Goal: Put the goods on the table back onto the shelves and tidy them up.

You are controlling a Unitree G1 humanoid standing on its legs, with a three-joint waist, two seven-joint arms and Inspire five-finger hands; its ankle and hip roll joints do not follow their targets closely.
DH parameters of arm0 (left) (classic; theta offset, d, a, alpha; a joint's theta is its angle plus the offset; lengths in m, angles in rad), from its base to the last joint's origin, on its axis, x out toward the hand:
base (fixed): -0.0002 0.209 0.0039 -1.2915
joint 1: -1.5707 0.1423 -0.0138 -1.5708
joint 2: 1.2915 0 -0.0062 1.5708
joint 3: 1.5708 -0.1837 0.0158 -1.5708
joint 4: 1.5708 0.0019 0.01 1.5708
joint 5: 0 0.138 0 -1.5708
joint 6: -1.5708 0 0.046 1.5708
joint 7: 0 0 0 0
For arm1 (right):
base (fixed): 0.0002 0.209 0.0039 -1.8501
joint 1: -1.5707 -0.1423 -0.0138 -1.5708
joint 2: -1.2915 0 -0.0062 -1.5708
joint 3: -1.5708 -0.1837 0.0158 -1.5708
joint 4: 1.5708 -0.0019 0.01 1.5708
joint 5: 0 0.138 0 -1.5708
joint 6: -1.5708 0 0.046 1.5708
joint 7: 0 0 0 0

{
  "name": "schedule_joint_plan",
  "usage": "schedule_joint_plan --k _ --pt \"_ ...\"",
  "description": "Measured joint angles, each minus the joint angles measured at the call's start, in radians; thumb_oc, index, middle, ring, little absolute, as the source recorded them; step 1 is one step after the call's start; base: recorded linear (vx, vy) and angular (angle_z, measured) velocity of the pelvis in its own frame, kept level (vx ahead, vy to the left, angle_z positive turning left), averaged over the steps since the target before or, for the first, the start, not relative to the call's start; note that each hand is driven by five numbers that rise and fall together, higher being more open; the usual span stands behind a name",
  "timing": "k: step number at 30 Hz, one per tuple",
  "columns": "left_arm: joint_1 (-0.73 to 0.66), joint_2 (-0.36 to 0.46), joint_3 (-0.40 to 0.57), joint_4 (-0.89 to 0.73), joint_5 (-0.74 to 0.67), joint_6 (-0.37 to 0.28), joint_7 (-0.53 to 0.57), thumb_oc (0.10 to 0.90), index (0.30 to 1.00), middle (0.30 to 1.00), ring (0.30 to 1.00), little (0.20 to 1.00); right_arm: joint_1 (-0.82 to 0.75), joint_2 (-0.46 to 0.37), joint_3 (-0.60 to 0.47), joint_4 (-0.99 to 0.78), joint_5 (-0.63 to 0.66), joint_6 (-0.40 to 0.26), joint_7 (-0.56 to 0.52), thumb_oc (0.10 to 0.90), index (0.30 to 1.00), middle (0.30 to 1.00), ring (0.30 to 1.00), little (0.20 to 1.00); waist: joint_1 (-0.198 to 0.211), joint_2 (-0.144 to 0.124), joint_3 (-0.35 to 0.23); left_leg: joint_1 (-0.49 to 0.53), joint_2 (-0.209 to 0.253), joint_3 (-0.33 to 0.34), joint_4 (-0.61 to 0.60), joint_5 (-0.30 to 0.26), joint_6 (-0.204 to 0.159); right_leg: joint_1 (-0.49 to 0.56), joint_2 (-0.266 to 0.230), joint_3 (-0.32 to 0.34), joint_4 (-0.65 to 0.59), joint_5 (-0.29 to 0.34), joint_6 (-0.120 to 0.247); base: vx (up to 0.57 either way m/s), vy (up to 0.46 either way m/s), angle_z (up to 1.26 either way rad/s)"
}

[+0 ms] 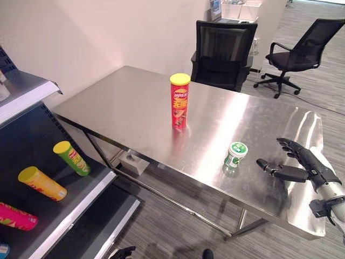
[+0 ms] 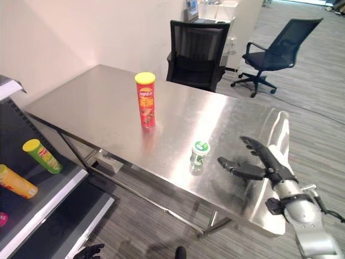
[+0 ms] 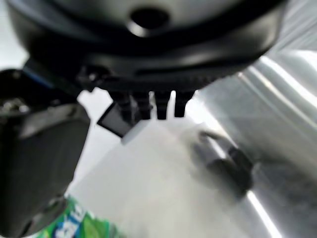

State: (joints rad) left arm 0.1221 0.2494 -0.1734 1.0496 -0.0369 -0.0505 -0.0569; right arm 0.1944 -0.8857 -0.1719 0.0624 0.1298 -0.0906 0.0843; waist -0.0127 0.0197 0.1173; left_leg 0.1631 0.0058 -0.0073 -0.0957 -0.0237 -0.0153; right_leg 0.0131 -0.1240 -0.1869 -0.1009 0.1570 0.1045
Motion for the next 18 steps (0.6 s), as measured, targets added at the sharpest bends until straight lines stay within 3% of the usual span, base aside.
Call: schedule_joint_plan --k 18 --pt "0.007 0.001 0.004 0.000 0.000 -0.014 0.004 0.800 0.900 0.900 0.900 0.900 -0.091 0.002 0.124 -0.004 -0.087 -0.003 -0.008 0.800 0.900 0.900 0.900 0.900 0.009 0.001 0.003 -0.007 0.001 -0.032 0.001 0.001 -0.002 0.009 -0.004 -0.034 0.000 -0.003 -0.008 0.00 0.004 0.05"
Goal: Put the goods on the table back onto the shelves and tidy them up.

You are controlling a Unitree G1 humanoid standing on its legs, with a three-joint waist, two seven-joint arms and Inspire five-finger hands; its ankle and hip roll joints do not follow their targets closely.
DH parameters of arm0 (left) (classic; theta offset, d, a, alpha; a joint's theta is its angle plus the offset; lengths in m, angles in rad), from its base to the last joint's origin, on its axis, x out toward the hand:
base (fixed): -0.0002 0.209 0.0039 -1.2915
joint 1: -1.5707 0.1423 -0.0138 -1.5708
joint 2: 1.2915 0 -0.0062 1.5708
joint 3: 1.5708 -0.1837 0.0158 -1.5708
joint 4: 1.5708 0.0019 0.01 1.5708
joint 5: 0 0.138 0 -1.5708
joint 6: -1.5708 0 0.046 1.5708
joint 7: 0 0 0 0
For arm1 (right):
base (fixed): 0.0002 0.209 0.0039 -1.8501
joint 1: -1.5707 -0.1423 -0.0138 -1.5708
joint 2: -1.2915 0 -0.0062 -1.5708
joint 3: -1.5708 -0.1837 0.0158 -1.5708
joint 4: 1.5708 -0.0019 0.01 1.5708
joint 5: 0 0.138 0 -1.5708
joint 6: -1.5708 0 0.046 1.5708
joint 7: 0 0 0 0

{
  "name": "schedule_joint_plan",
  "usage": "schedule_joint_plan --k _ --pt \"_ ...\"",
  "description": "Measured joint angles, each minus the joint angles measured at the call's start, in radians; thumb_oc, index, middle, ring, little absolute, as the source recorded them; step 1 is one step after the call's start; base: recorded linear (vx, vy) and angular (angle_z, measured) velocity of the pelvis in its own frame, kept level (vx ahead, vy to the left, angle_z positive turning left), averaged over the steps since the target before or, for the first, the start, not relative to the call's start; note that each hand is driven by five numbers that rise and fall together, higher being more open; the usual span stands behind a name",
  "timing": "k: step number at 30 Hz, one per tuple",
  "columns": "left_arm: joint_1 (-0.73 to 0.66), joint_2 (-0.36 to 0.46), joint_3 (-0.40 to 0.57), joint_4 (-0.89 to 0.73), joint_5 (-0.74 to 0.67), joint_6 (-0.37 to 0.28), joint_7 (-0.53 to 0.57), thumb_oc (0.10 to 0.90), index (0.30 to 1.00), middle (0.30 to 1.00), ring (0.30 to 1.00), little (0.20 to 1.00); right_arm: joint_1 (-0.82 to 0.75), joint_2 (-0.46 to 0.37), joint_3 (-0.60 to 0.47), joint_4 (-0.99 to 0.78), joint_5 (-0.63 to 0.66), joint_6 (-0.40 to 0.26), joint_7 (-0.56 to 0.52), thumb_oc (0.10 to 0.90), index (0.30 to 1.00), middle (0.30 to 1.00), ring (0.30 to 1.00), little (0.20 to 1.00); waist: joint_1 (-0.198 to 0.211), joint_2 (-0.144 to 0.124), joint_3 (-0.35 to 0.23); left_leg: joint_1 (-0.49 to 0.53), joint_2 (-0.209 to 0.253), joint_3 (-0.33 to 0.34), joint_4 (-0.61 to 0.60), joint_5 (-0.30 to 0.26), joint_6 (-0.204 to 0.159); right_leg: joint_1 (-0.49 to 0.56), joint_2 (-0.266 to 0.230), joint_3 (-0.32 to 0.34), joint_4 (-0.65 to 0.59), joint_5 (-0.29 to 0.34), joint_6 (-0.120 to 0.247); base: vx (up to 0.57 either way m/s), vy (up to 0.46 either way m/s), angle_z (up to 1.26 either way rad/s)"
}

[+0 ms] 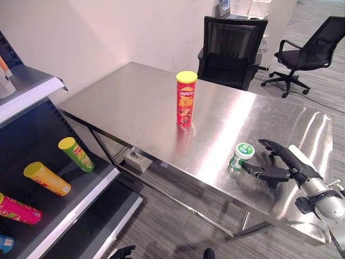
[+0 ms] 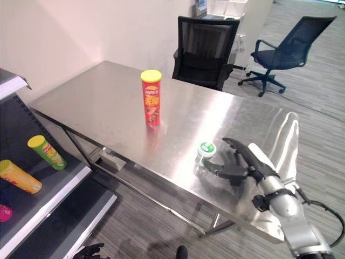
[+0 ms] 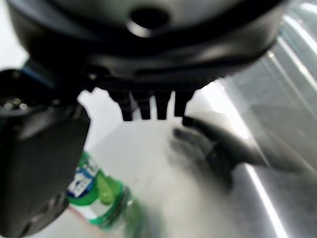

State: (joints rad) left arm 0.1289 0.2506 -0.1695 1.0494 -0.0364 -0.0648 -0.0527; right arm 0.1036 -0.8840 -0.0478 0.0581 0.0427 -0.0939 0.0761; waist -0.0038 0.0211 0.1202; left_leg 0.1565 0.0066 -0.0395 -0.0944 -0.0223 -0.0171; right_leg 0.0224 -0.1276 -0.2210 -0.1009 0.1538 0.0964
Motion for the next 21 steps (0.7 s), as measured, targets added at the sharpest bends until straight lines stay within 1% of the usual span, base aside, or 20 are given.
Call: schedule_joint_plan --k 2,8,9,10,15,21 --pt "0.000 0.000 0.017 0.000 0.000 0.000 0.000 0.800 0.900 0.900 0.900 0.900 -0.004 0.000 0.005 0.006 -0.011 0.000 -0.015 0.800 0.900 0.900 0.900 0.900 0.015 0.000 0.000 -0.001 0.000 -0.001 0.003 0.001 -0.001 0.000 0.000 -0.004 0.000 -0.001 -0.002 0.00 0.005 0.06" --pt "0.002 0.002 0.028 0.002 0.000 0.000 0.008 0.800 0.900 0.900 0.900 0.900 -0.021 0.000 0.030 0.008 -0.039 -0.002 -0.018 0.800 0.900 0.900 0.900 0.900 0.042 -0.003 0.002 -0.003 0.001 -0.016 0.003 0.003 -0.004 0.006 -0.001 -0.019 0.000 -0.004 -0.006 0.01 0.001 0.07" --pt "0.003 0.002 0.029 0.003 0.000 0.000 0.008 0.800 0.900 0.900 0.900 0.900 -0.022 0.001 0.031 0.008 -0.041 -0.002 -0.020 0.764 0.846 0.846 0.846 0.846 0.043 -0.003 0.002 -0.003 0.001 -0.018 0.003 0.003 -0.004 0.006 -0.001 -0.021 0.000 -0.004 -0.007 0.01 0.003 0.08" --pt "0.006 0.003 0.030 0.005 0.000 0.000 0.014 0.800 0.900 0.900 0.900 0.900 -0.023 0.002 0.031 0.008 -0.042 -0.002 -0.023 0.400 0.300 0.300 0.300 0.300 0.044 -0.003 0.002 -0.003 0.001 -0.024 0.003 0.003 -0.004 0.009 -0.001 -0.023 0.000 -0.006 -0.007 0.00 0.002 0.07" --pt "0.019 0.011 0.030 0.013 0.001 0.003 0.024 0.800 0.900 0.900 0.900 0.900 -0.046 0.011 0.031 0.009 -0.043 -0.003 -0.058 0.400 0.300 0.300 0.300 0.300 0.044 -0.009 0.005 -0.003 0.001 -0.023 0.003 0.003 -0.004 0.010 -0.002 -0.023 0.000 -0.006 -0.007 0.00 0.002 0.01" --pt "0.021 0.012 0.037 0.014 0.001 0.004 0.026 0.800 0.900 0.900 0.900 0.900 -0.043 0.015 0.031 0.009 -0.059 -0.004 -0.056 0.400 0.300 0.300 0.300 0.300 0.044 -0.013 0.008 -0.002 0.001 -0.024 0.003 0.003 -0.004 0.011 -0.002 -0.024 0.000 -0.006 -0.006 0.00 0.000 0.00"
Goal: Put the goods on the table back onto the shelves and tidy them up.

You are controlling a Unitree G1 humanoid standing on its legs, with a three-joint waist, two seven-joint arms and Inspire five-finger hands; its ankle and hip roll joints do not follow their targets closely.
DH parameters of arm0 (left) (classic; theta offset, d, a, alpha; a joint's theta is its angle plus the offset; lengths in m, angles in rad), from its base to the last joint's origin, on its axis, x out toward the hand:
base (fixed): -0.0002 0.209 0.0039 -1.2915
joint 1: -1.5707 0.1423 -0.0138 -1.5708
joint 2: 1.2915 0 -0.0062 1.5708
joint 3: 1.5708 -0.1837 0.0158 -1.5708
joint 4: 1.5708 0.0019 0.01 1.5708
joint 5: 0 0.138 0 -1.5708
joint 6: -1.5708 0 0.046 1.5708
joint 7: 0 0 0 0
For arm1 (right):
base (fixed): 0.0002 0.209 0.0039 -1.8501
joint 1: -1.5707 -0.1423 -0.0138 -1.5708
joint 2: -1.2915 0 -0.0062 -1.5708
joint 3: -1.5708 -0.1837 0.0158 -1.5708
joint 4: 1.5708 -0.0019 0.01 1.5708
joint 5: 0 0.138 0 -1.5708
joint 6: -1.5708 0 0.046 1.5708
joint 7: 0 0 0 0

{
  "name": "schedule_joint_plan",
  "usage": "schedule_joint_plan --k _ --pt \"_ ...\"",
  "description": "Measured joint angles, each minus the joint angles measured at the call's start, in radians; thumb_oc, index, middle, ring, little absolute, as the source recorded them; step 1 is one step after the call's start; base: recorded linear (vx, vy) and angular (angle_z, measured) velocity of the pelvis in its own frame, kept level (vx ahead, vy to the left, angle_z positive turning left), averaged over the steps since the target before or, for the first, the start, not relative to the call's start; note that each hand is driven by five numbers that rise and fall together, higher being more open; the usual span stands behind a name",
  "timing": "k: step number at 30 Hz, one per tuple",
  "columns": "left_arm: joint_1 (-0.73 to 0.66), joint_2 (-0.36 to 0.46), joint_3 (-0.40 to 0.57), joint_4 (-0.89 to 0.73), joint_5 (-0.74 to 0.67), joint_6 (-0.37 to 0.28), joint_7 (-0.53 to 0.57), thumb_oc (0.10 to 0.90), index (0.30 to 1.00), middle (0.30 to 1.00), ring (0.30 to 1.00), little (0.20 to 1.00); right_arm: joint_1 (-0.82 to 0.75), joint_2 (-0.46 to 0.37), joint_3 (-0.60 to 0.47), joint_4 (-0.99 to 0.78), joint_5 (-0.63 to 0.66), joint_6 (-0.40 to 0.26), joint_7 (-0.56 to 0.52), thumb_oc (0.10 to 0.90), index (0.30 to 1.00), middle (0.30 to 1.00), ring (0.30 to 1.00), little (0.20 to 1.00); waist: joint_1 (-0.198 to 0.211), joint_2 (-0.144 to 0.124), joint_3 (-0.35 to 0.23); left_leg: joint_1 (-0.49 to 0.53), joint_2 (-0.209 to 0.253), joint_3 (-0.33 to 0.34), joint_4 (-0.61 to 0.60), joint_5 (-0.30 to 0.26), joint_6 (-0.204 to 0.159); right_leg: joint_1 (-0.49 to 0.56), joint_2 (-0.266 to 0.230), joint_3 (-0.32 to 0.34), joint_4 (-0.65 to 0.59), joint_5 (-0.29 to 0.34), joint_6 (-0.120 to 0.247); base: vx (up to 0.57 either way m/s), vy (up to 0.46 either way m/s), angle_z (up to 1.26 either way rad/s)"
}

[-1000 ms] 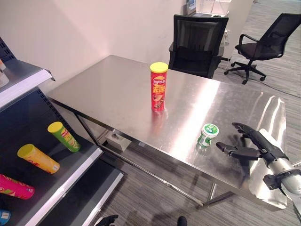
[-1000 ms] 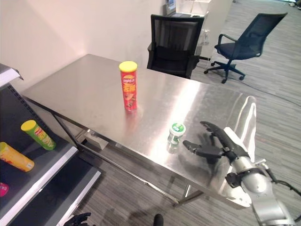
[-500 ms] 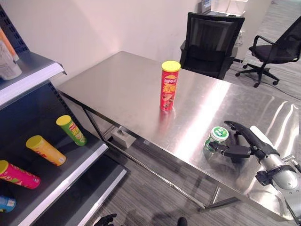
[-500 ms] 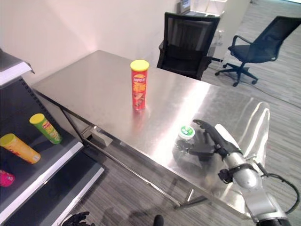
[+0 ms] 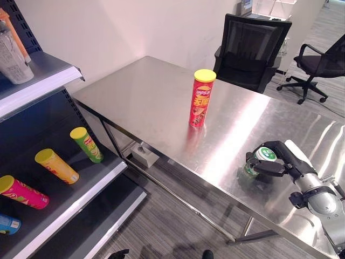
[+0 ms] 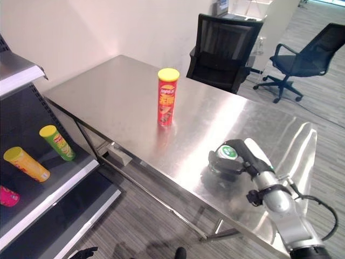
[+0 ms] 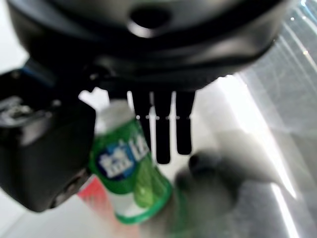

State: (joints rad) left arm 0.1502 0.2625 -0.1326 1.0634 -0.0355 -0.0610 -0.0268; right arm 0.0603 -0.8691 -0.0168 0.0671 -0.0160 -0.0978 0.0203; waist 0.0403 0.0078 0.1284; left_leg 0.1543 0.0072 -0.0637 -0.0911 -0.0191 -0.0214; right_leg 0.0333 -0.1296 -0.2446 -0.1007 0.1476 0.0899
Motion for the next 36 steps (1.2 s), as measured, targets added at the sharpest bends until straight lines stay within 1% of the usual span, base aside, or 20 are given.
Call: schedule_joint_plan --k 3,10,12,15,16,18,19,20,22,24,25,26,29,30,31,32,33,34,35,36 --pt "0.000 0.000 0.000 0.000 0.000 0.000 0.000 0.800 0.900 0.900 0.900 0.900 0.000 0.033 -0.002 -0.001 -0.003 0.000 -0.001 0.400 0.300 0.300 0.300 0.300 -0.001 0.000 0.000 0.000 0.000 0.000 0.000 0.000 0.000 0.000 0.000 0.000 0.000 0.000 0.000 0.00 0.000 0.00" --pt "0.002 0.000 0.000 -0.002 0.000 0.001 0.000 0.800 0.900 0.900 0.900 0.900 0.000 0.036 -0.004 -0.002 -0.003 0.000 -0.002 0.400 0.300 0.300 0.300 0.300 -0.001 0.000 0.000 0.001 0.000 0.000 0.000 0.000 0.000 0.001 0.000 0.000 0.000 0.000 0.000 0.00 -0.019 0.00" --pt "0.002 0.000 0.002 -0.002 0.001 0.001 0.000 0.800 0.900 0.900 0.900 0.900 -0.003 0.036 -0.009 -0.011 -0.003 0.001 -0.002 0.400 0.300 0.300 0.300 0.300 0.001 0.003 0.000 0.001 0.002 -0.004 0.000 0.001 -0.002 0.005 0.000 -0.002 0.000 -0.002 0.002 0.01 -0.087 0.06" --pt "0.002 -0.001 0.000 -0.005 0.000 0.000 -0.001 0.800 0.900 0.900 0.900 0.900 -0.069 0.036 -0.011 -0.048 0.043 0.000 -0.005 0.400 0.300 0.300 0.300 0.300 0.000 0.017 0.011 0.002 0.006 -0.031 0.000 0.007 -0.010 0.019 0.001 -0.029 0.000 -0.005 0.000 0.00 -0.111 0.27" --pt "0.003 -0.001 0.000 -0.005 -0.001 0.001 -0.002 0.800 0.900 0.900 0.900 0.900 -0.116 0.035 -0.011 -0.060 0.074 -0.001 -0.005 0.400 0.300 0.300 0.300 0.300 0.009 0.023 0.012 -0.001 0.009 -0.053 0.000 0.011 -0.017 0.028 0.002 -0.051 0.000 -0.010 0.001 -0.01 -0.165 0.47" --pt "0.003 -0.001 -0.002 -0.005 -0.002 0.001 -0.003 0.800 0.900 0.900 0.900 0.900 -0.174 0.031 -0.006 -0.068 0.115 -0.001 -0.005 0.400 0.300 0.300 0.300 0.300 0.038 0.026 0.013 -0.006 0.014 -0.068 0.000 0.016 -0.025 0.030 0.006 -0.062 0.000 -0.013 -0.003 -0.03 -0.168 0.40" --pt "0.004 -0.001 -0.002 -0.004 -0.003 0.000 -0.004 0.800 0.900 0.900 0.900 0.900 -0.224 0.031 0.003 -0.069 0.147 -0.004 -0.005 0.400 0.300 0.300 0.300 0.300 0.062 0.027 0.014 -0.008 0.018 -0.099 0.000 0.023 -0.034 0.045 0.008 -0.093 0.000 -0.019 -0.011 -0.06 -0.210 0.62" --pt "0.005 -0.001 -0.003 -0.004 -0.004 0.000 -0.005 0.800 0.900 0.900 0.900 0.900 -0.278 0.030 0.020 -0.069 0.162 -0.008 -0.005 0.400 0.300 0.300 0.300 0.300 0.095 0.028 0.014 -0.016 0.026 -0.126 0.001 0.030 -0.044 0.053 0.018 -0.111 0.001 -0.025 -0.009 -0.07 -0.242 0.81" --pt "0.004 0.000 -0.003 -0.002 -0.005 0.000 -0.005 0.800 0.900 0.900 0.900 0.900 -0.377 0.007 0.062 -0.070 0.182 -0.021 -0.006 0.400 0.300 0.300 0.300 0.300 0.135 0.025 0.015 -0.042 0.042 -0.175 0.001 0.044 -0.067 0.052 0.036 -0.151 0.001 -0.039 -0.018 -0.07 -0.251 0.76" --pt "0.018 0.004 -0.003 0.010 -0.043 0.001 -0.005 0.800 0.900 0.900 0.900 0.900 -0.487 0.001 0.126 -0.087 0.199 -0.058 -0.006 0.400 0.300 0.300 0.300 0.300 0.203 0.023 0.017 -0.062 0.076 -0.213 0.001 0.051 -0.081 0.052 0.070 -0.182 0.000 -0.060 -0.033 -0.08 -0.223 0.60" --pt "0.031 0.004 -0.002 0.009 -0.044 0.000 -0.005 0.800 0.900 0.900 0.900 0.900 -0.514 -0.004 0.140 -0.095 0.202 -0.072 -0.006 0.400 0.300 0.300 0.300 0.300 0.221 0.023 0.016 -0.071 0.086 -0.225 0.001 0.057 -0.090 0.052 0.085 -0.196 0.007 -0.065 -0.038 -0.08 -0.245 0.37" --pt "0.042 0.004 -0.002 0.010 -0.044 0.001 -0.005 0.800 0.900 0.900 0.900 0.900 -0.557 -0.006 0.179 -0.090 0.216 -0.072 -0.006 0.400 0.300 0.300 0.300 0.300 0.223 0.024 0.016 -0.074 0.096 -0.233 0.001 0.061 -0.097 0.054 0.101 -0.207 0.007 -0.070 -0.045 -0.07 -0.205 0.27" --pt "0.046 0.003 -0.003 0.017 -0.044 0.001 -0.006 0.800 0.900 0.900 0.900 0.900 -0.636 -0.013 0.276 -0.095 0.238 -0.072 -0.002 0.400 0.300 0.300 0.300 0.300 0.219 0.025 0.015 -0.078 0.113 -0.247 0.001 0.065 -0.115 0.059 0.113 -0.220 0.006 -0.077 -0.056 -0.04 -0.111 0.18" --pt "0.045 0.003 -0.003 0.017 -0.044 0.001 -0.005 0.800 0.900 0.900 0.900 0.900 -0.665 -0.015 0.322 -0.106 0.245 -0.073 0.005 0.400 0.300 0.300 0.300 0.300 0.229 0.026 0.015 -0.083 0.119 -0.252 0.006 0.064 -0.122 0.060 0.120 -0.226 0.007 -0.079 -0.059 -0.07 -0.007 0.17" --pt "0.038 0.003 -0.004 0.016 -0.044 0.001 -0.005 0.800 0.900 0.900 0.900 0.900 -0.671 -0.016 0.340 -0.124 0.253 -0.077 0.014 0.400 0.300 0.300 0.300 0.300 0.226 0.025 0.016 -0.094 0.122 -0.261 0.018 0.059 -0.130 0.060 0.121 -0.236 0.006 -0.081 -0.061 -0.09 0.049 0.30" --pt "0.039 0.003 -0.008 0.016 -0.044 0.000 -0.004 0.800 0.900 0.900 0.900 0.900 -0.674 -0.016 0.352 -0.129 0.258 -0.093 0.021 0.400 0.300 0.300 0.300 0.300 0.239 0.030 0.016 -0.110 0.119 -0.271 0.021 0.067 -0.136 0.062 0.124 -0.254 0.008 -0.081 -0.063 -0.10 0.073 0.67" --pt "0.016 0.000 -0.025 0.015 -0.043 -0.001 -0.001 0.800 0.900 0.900 0.900 0.900 -0.684 -0.047 0.362 -0.128 0.259 -0.101 0.017 0.400 0.300 0.300 0.300 0.300 0.236 0.037 0.021 -0.145 0.110 -0.266 0.040 0.069 -0.153 0.060 0.114 -0.280 0.007 -0.083 -0.060 -0.07 0.140 0.93" --pt "-0.002 -0.002 -0.027 0.016 -0.042 0.000 -0.002 0.800 0.900 0.900 0.900 0.900 -0.690 -0.074 0.364 -0.126 0.259 -0.101 0.017 0.400 0.300 0.300 0.300 0.300 0.220 0.043 0.025 -0.167 0.128 -0.213 0.040 0.066 -0.152 0.064 0.107 -0.317 -0.001 -0.086 -0.066 -0.06 0.169 1.24" --pt "-0.001 0.002 -0.019 0.018 -0.043 0.000 0.001 0.800 0.900 0.900 0.900 0.900 -0.693 -0.080 0.365 -0.114 0.258 -0.101 0.010 0.400 0.300 0.300 0.300 0.300 0.223 0.042 0.027 -0.187 0.147 -0.087 0.039 0.063 -0.147 0.071 0.085 -0.373 0.000 -0.079 -0.081 0.01 0.140 1.23" --pt "-0.005 0.003 -0.021 0.021 -0.042 0.000 0.000 0.800 0.900 0.900 0.900 0.900 -0.694 -0.096 0.365 -0.111 0.258 -0.098 -0.005 0.400 0.300 0.300 0.300 0.300 0.207 0.031 0.034 -0.199 0.157 0.054 0.052 0.066 -0.150 0.078 0.051 -0.402 0.000 -0.085 -0.090 0.04 0.116 1.15"
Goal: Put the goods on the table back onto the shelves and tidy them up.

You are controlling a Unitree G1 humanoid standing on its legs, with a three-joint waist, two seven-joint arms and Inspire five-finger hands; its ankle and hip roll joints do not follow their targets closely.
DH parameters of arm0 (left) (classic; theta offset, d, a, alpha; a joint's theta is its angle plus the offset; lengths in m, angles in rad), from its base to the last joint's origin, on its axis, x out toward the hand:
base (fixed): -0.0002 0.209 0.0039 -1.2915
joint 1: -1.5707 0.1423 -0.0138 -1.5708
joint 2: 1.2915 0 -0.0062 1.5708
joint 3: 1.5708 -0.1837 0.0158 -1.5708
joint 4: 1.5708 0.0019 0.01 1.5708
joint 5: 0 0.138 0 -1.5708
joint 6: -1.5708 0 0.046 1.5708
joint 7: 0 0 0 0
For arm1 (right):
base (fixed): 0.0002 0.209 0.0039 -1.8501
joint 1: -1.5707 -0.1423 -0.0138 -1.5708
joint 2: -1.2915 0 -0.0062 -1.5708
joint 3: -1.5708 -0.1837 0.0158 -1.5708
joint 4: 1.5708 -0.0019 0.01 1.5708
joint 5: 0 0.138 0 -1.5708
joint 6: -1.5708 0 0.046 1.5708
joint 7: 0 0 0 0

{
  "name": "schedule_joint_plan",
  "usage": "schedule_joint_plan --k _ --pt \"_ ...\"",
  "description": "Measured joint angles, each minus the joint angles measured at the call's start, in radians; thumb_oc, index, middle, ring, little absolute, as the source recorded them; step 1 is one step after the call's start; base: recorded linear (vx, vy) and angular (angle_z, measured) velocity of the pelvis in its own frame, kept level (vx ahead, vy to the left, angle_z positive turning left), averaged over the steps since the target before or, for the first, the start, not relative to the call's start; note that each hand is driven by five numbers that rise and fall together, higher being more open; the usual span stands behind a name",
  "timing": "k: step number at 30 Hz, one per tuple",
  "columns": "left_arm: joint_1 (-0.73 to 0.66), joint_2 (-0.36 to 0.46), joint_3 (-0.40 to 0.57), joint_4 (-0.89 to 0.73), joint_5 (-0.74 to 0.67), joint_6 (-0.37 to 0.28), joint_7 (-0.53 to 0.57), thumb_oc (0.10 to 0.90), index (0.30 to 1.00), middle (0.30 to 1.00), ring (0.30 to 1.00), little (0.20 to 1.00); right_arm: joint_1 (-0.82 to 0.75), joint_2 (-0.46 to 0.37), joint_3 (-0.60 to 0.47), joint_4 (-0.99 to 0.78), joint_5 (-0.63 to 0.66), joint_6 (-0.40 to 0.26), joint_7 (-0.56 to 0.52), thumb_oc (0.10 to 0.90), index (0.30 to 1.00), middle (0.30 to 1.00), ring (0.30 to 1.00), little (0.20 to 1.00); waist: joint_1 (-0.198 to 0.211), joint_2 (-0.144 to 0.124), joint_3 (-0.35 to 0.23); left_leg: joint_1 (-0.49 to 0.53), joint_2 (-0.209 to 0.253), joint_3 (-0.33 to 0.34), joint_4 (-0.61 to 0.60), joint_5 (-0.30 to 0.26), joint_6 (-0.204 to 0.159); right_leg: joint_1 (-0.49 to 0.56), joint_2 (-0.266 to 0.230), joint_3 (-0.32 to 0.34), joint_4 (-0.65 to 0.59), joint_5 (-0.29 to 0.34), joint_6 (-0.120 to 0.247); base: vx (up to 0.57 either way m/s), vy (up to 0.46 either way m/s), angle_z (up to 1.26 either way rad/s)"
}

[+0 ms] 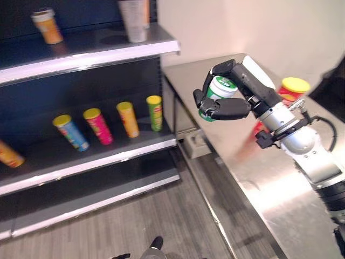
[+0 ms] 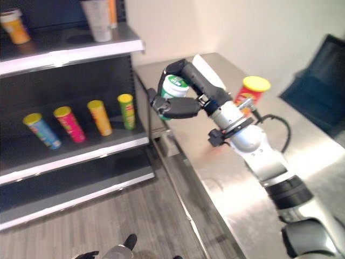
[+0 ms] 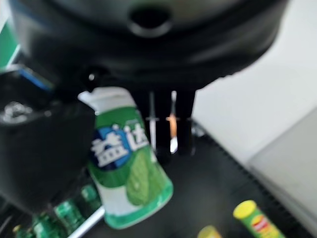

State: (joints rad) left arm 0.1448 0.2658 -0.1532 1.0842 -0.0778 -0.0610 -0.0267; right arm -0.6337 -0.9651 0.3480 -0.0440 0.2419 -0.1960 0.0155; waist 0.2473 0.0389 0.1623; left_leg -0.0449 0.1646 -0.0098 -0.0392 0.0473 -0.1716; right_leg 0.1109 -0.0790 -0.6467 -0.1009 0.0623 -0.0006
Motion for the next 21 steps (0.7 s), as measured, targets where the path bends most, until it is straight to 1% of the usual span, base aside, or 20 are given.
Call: schedule_joint_plan --k 1,2,3,4,5,7,8,10,11,12,13,15,16,18,19,20,21 --pt "-0.001 0.001 0.001 0.006 0.001 0.002 0.001 0.800 0.900 0.900 0.900 0.900 0.000 -0.007 -0.001 -0.003 0.000 0.001 -0.014 0.400 0.300 0.300 0.300 0.300 -0.014 -0.014 0.008 0.001 0.022 0.128 0.009 0.000 -0.001 0.014 -0.028 -0.040 -0.001 0.004 0.011 0.06 0.062 1.10" --pt "0.006 0.011 -0.002 0.010 0.002 0.007 0.003 0.800 0.900 0.900 0.900 0.900 -0.001 -0.012 -0.004 -0.014 0.000 0.002 -0.026 0.400 0.300 0.300 0.300 0.300 -0.035 -0.010 0.006 0.010 0.060 0.226 0.008 0.002 -0.002 0.034 -0.047 -0.050 -0.001 -0.001 0.025 0.08 0.169 0.87" --pt "0.014 0.016 -0.004 0.010 0.002 0.008 0.003 0.800 0.900 0.900 0.900 0.900 -0.010 -0.023 -0.004 -0.021 0.000 0.002 -0.031 0.400 0.300 0.300 0.300 0.300 -0.046 -0.001 0.001 0.025 0.075 0.248 -0.001 0.002 -0.001 0.045 -0.049 -0.041 0.001 -0.001 0.044 0.15 0.238 0.91" --pt "0.022 0.016 -0.003 0.014 0.002 0.010 0.004 0.800 0.900 0.900 0.900 0.900 -0.016 -0.039 -0.020 -0.021 0.000 -0.001 -0.048 0.400 0.300 0.300 0.300 0.300 -0.057 0.022 -0.014 0.041 0.071 0.236 -0.024 0.061 0.007 0.069 -0.066 -0.026 0.000 0.007 0.090 0.19 0.309 0.57" --pt "0.026 0.017 0.000 0.012 0.002 0.011 0.005 0.800 0.900 0.900 0.900 0.900 -0.026 -0.036 -0.022 -0.014 0.001 0.003 -0.057 0.400 0.300 0.300 0.300 0.300 -0.056 0.011 -0.017 0.051 0.044 0.222 -0.025 0.082 0.035 0.081 -0.090 -0.021 0.000 0.012 0.107 0.14 0.287 0.48" --pt "0.034 0.036 -0.002 0.008 0.006 0.014 0.019 0.800 0.900 0.900 0.900 0.900 -0.046 -0.018 -0.021 -0.012 0.001 0.003 -0.071 0.400 0.300 0.300 0.300 0.300 -0.049 -0.043 -0.041 0.073 -0.038 0.215 -0.047 0.081 0.066 0.087 -0.151 0.023 0.008 0.021 0.140 0.08 0.229 0.31" --pt "0.033 0.049 -0.001 0.008 0.005 0.017 0.021 0.800 0.900 0.900 0.900 0.900 -0.070 -0.004 -0.021 -0.012 0.001 0.003 -0.074 0.400 0.300 0.300 0.300 0.300 -0.042 -0.067 -0.050 0.072 -0.069 0.214 -0.050 0.091 0.089 0.087 -0.179 0.021 0.008 0.037 0.151 0.07 0.206 0.31" --pt "0.012 0.061 0.000 0.006 0.005 0.016 0.022 0.800 0.900 0.900 0.900 0.900 -0.119 0.011 -0.019 -0.013 0.002 0.002 -0.078 0.400 0.300 0.300 0.300 0.300 -0.033 -0.087 -0.050 0.066 -0.100 0.198 -0.049 0.086 0.100 0.091 -0.208 0.022 0.008 0.050 0.143 0.07 0.222 0.34" --pt "-0.011 0.063 -0.001 0.004 0.005 0.016 0.022 0.800 0.900 0.900 0.900 0.900 -0.152 0.011 -0.017 -0.012 0.002 0.003 -0.079 0.400 0.300 0.300 0.300 0.300 -0.017 -0.088 -0.049 0.064 -0.111 0.187 -0.049 0.080 0.111 0.092 -0.216 0.022 0.008 0.062 0.139 0.07 0.238 0.31" --pt "-0.026 0.063 -0.002 0.004 0.005 0.016 0.022 0.800 0.900 0.900 0.900 0.900 -0.189 0.011 -0.003 -0.010 0.004 0.003 -0.086 0.400 0.300 0.300 0.300 0.300 -0.005 -0.089 -0.049 0.065 -0.119 0.184 -0.049 0.077 0.115 0.093 -0.223 0.022 0.008 0.071 0.150 0.07 0.257 0.20" --pt "-0.038 0.063 -0.002 0.003 0.005 0.016 0.023 0.800 0.900 0.900 0.900 0.900 -0.216 0.012 0.000 -0.011 0.005 0.002 -0.086 0.400 0.300 0.300 0.300 0.300 0.005 -0.092 -0.048 0.065 -0.127 0.179 -0.049 0.075 0.117 0.097 -0.229 0.021 0.008 0.072 0.149 0.08 0.280 0.12" --pt "-0.048 0.062 -0.004 -0.014 0.004 0.016 0.023 0.800 0.900 0.900 0.900 0.900 -0.261 0.025 0.004 -0.007 0.025 0.001 -0.091 0.400 0.300 0.300 0.300 0.300 0.013 -0.095 -0.046 0.071 -0.145 0.167 -0.043 0.065 0.131 0.109 -0.241 0.021 0.020 0.073 0.149 0.08 0.264 0.14" --pt "-0.049 0.061 -0.010 -0.014 0.004 0.016 0.022 0.800 0.900 0.900 0.900 0.900 -0.279 0.047 0.011 -0.003 0.037 0.002 -0.097 0.400 0.300 0.300 0.300 0.300 0.013 -0.096 -0.046 0.072 -0.148 0.165 -0.033 0.062 0.134 0.110 -0.251 0.022 0.040 0.073 0.149 0.08 0.266 0.10" --pt "-0.053 0.059 -0.048 -0.018 0.004 0.017 0.021 0.800 0.900 0.900 0.900 0.900 -0.308 0.054 0.038 0.000 0.053 0.002 -0.112 0.400 0.300 0.300 0.300 0.300 0.005 -0.093 -0.047 0.098 -0.158 0.162 -0.032 0.049 0.154 0.112 -0.281 0.023 0.115 0.073 0.149 0.04 0.270 0.16" --pt "-0.050 0.060 -0.075 -0.018 0.004 0.020 0.023 0.800 0.900 0.900 0.900 0.900 -0.309 0.053 0.039 0.000 0.055 0.001 -0.120 0.400 0.300 0.300 0.300 0.300 0.000 -0.089 -0.047 0.124 -0.173 0.147 -0.034 0.035 0.169 0.104 -0.324 0.029 0.203 0.070 0.151 -0.01 0.213 0.34" --pt "-0.050 0.065 -0.078 -0.027 0.004 0.020 0.023 0.800 0.900 0.900 0.900 0.900 -0.310 0.050 0.039 -0.001 0.056 0.000 -0.127 0.400 0.300 0.300 0.300 0.300 0.000 -0.094 -0.046 0.125 -0.194 0.130 -0.034 0.020 0.180 0.096 -0.347 0.051 0.255 0.071 0.151 -0.01 0.165 0.53" --pt "-0.059 0.065 -0.081 -0.033 0.004 0.020 0.023 0.800 0.900 0.900 0.900 0.900 -0.310 0.039 0.041 -0.001 0.056 -0.001 -0.133 0.400 0.300 0.300 0.300 0.300 -0.011 -0.097 -0.044 0.126 -0.206 0.106 -0.029 0.021 0.191 0.074 -0.375 0.111 0.327 0.073 0.148 0.05 0.044 0.84"
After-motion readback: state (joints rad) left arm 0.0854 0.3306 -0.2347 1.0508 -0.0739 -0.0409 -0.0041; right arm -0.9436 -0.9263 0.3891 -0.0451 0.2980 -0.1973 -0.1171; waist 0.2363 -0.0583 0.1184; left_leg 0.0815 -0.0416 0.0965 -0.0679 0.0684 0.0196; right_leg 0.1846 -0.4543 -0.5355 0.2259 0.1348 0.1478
